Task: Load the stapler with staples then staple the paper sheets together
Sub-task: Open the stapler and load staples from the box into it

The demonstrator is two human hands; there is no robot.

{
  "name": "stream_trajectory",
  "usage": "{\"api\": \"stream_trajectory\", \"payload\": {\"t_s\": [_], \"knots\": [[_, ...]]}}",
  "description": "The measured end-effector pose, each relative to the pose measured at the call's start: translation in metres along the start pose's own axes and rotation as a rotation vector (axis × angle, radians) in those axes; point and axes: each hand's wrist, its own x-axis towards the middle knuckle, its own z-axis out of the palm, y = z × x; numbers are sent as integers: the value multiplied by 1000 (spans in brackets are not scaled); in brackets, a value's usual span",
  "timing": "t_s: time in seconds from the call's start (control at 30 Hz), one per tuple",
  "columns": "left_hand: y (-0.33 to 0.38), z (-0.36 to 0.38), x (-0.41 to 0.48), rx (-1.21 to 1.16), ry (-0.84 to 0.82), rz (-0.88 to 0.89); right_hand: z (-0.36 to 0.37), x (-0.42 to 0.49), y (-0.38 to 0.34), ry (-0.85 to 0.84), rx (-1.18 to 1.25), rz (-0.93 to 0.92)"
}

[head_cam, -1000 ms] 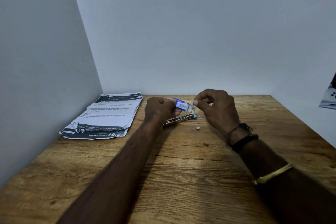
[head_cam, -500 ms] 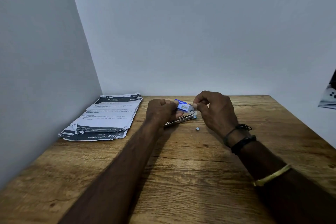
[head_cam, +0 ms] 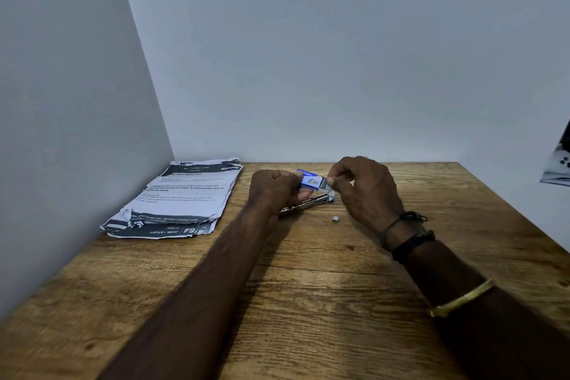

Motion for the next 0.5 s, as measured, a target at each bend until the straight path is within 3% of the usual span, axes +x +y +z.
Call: {"api": "stream_trajectory", "payload": {"t_s": [0.33, 0.5], "knots": [[2, 1, -3, -24, -2, -2, 5, 6, 3, -57, 248, 226], [2, 2, -4, -18, 1, -11, 4, 3, 5, -34, 159, 183]]}}
